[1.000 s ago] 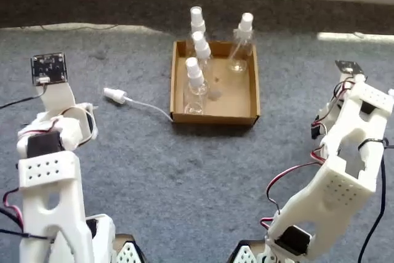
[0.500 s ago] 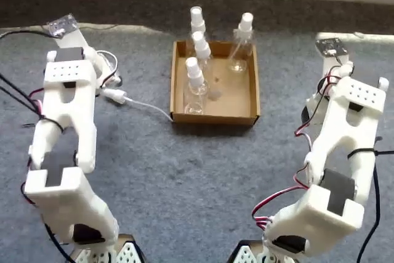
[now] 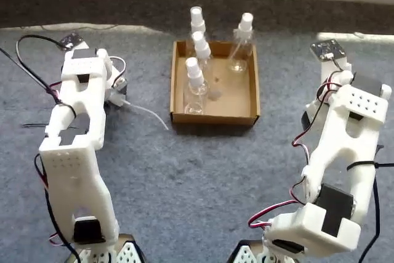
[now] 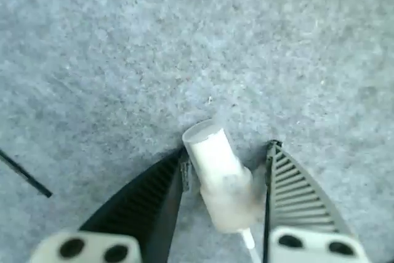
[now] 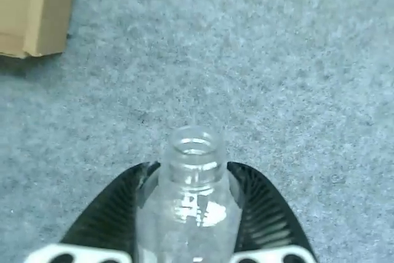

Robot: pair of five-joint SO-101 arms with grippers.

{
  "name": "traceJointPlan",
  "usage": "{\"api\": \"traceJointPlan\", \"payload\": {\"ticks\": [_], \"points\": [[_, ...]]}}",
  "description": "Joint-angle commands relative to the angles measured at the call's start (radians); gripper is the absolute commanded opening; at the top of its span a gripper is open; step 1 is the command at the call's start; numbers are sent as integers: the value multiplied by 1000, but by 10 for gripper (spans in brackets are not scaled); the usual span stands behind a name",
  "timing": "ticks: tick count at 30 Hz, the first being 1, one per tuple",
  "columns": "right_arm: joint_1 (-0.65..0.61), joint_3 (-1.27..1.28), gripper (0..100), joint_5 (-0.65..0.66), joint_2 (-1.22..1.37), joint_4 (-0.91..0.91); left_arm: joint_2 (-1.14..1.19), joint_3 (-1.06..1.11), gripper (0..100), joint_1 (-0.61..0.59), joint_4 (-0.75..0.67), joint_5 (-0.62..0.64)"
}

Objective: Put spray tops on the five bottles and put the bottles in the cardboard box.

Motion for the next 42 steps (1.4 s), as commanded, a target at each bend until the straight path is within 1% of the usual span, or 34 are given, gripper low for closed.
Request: {"api": "traceJointPlan", "payload": {"ticks": [1,2,4,7,10,12,15,17,21,23,26,29,30,32,36,40,42], "points": [[-13,-12,5,6,-54,2,-12,-38,25,41,9,6],[-13,-15,5,5,-54,5,-18,-38,0,41,9,5],[-13,-18,5,3,-56,8,-44,-38,20,36,9,-21],[-15,-18,5,-72,-56,8,-108,-38,5,16,20,-44],[-21,-19,5,-133,-65,1,-216,-56,5,-19,72,-48],[-51,-12,5,-161,-117,-24,-305,-85,5,-44,110,-89],[-102,-2,5,-218,-263,-81,-453,-134,5,-70,170,-166],[-143,71,5,-256,-378,-108,-568,-159,5,-87,232,-201],[-303,263,5,-282,-611,-194,-812,-162,5,-85,298,-265],[-394,369,5,-293,-722,-232,-937,-160,5,-56,302,-307],[-516,503,5,-396,-894,-297,-1113,-136,5,10,302,-354],[-644,611,5,-482,-1072,-351,-1260,-101,5,107,295,-362],[-688,648,5,-496,-1133,-371,-1305,-93,5,139,292,-362],[-780,733,5,-500,-1256,-418,-1372,-84,5,209,242,-362],[-923,920,5,-502,-1492,-495,-1428,-84,5,329,144,-359],[-1003,1107,5,-500,-1704,-533,-1428,-67,5,443,104,-356],[-1035,1188,5,-500,-1781,-535,-1429,-22,5,509,58,-356]]}}
